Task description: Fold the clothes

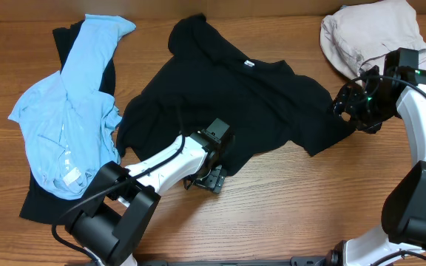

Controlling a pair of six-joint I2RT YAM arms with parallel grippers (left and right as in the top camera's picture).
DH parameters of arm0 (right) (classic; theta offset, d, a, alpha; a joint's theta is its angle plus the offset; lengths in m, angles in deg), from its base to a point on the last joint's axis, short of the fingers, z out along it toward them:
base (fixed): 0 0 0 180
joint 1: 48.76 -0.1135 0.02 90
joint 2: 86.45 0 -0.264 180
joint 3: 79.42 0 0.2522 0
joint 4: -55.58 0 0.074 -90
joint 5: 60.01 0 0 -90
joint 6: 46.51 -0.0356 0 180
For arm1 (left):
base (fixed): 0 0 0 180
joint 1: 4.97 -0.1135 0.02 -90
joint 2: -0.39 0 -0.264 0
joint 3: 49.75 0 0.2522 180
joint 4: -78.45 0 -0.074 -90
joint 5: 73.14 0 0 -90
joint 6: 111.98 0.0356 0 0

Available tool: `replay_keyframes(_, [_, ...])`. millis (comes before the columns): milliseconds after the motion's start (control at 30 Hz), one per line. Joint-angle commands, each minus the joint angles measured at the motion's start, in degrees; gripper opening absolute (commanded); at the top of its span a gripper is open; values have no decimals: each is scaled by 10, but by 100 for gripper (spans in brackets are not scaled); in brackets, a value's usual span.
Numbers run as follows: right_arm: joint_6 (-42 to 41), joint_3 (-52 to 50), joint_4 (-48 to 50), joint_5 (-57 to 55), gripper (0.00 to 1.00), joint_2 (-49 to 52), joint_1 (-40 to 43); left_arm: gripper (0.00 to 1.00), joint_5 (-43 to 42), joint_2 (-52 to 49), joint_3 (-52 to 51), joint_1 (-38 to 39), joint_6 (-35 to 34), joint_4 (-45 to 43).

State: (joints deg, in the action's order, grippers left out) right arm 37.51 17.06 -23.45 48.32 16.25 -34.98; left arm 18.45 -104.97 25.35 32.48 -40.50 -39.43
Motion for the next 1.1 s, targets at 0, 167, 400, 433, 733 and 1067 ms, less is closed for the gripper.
replay_keyframes(0, [0, 16, 2, 9, 72, -17, -2, 89, 3, -49, -10, -4, 23, -28])
replay_keyframes(167, [0, 16, 3, 9, 72, -17, -2, 82, 6, -48, -10, -4, 30, -29])
replay_keyframes(400, [0, 16, 5, 9, 73, -17, -2, 46, 8, -48, -10, -4, 26, -28])
replay_keyframes(433, [0, 16, 5, 9, 73, -17, -2, 43, 10, -48, -10, -4, 26, -28])
replay_keyframes(733, [0, 16, 8, 9, 73, -17, -2, 4, 33, -48, 24, -22, 0, 40])
replay_keyframes(1067, [0, 16, 10, 9, 73, -17, -2, 4, 28, -48, 227, -53, 62, 290])
